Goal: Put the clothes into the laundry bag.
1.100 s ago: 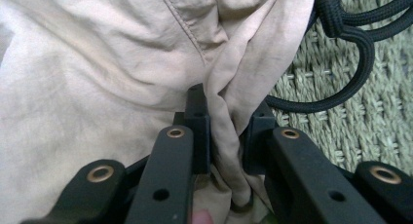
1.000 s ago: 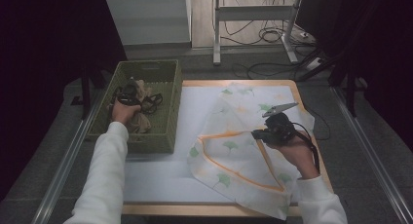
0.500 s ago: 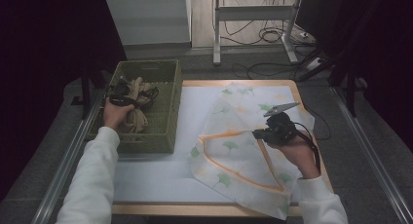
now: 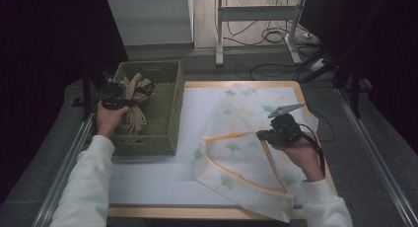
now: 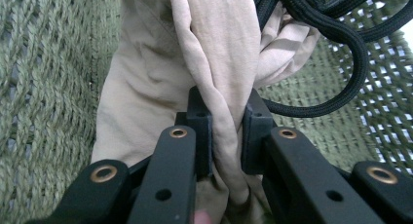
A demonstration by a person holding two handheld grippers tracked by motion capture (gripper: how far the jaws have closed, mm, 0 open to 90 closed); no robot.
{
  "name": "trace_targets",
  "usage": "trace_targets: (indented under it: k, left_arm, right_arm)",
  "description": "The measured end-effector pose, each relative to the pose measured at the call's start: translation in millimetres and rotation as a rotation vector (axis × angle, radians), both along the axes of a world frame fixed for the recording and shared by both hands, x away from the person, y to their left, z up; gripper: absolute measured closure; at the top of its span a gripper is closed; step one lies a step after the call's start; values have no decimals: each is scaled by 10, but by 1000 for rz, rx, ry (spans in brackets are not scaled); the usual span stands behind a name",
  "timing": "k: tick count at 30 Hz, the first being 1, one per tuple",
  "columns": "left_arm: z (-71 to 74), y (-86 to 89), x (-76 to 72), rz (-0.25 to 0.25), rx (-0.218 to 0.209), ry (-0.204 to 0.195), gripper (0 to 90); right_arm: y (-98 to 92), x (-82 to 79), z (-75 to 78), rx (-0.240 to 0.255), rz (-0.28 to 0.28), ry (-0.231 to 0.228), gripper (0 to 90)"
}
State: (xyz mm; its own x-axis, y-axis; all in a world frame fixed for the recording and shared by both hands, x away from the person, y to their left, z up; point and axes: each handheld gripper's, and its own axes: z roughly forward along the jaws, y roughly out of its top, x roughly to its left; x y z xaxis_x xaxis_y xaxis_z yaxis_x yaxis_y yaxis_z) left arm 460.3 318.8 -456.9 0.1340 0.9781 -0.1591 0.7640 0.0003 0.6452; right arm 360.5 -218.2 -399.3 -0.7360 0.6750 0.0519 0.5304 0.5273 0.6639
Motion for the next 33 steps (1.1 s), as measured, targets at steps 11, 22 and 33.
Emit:
trace_targets:
  k: [11, 22, 33]
  left_arm:
    - [138, -7, -173, -8, -53, -106, 790]
    - [253, -23, -295, -38, -79, -169, 790]
    - [351, -55, -396, -58, -106, -236, 790]
  right_arm:
    - [-7, 5, -12, 0, 0, 9, 866]
    - [-13, 0, -3, 2, 0, 8, 867]
    - [-18, -1, 1, 2, -3, 3, 867]
